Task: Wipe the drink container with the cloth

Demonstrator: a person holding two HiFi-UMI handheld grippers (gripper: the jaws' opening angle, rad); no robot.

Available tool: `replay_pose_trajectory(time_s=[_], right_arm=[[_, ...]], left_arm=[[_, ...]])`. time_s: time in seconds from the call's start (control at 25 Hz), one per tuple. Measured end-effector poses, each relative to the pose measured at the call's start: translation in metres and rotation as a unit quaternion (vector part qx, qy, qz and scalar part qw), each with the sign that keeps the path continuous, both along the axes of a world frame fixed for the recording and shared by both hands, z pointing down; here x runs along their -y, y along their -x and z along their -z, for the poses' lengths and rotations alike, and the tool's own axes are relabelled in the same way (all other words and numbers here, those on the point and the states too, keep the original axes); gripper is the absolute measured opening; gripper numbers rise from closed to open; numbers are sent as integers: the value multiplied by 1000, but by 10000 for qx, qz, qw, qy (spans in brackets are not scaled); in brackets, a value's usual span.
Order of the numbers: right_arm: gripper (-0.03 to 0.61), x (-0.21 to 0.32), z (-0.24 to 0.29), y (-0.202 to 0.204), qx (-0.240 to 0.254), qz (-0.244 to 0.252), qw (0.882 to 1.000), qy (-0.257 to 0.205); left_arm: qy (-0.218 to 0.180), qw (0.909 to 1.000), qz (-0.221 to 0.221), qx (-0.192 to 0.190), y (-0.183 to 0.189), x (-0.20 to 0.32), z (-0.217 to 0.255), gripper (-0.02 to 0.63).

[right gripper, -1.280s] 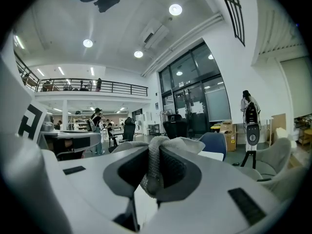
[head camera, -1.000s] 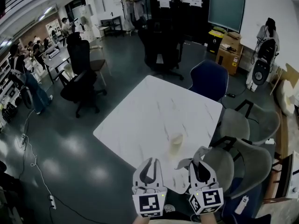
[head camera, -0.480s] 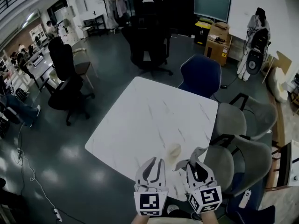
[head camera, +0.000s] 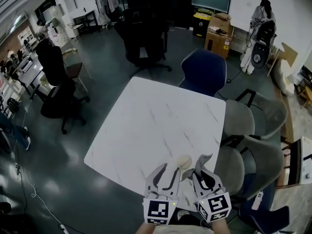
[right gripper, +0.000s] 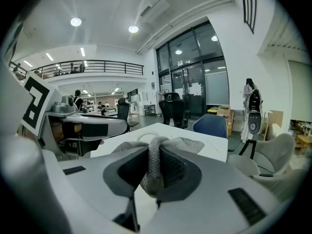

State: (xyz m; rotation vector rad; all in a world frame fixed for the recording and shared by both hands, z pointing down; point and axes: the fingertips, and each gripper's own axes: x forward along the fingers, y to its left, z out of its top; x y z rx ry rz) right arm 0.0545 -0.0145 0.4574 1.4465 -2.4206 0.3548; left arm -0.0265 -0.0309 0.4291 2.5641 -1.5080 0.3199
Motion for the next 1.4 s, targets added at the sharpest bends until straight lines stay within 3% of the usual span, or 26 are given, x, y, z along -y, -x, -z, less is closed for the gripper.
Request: replay_pose_trajectory(time_s=[0.4,0.64,1.4], right_arm=[[57,9,-18,6,-137,-138,9996,194],[57,10,-25,4,-172,-154,9993,291],[57,17,-34,5,-285,506,9973,438]], left_arm=[[298,9954,-907,-74,-11,5,-22,164],[333,9896,-1388,154,-23,6,-36,208],[777,9870,-1336,430,-38,8,-63,224]])
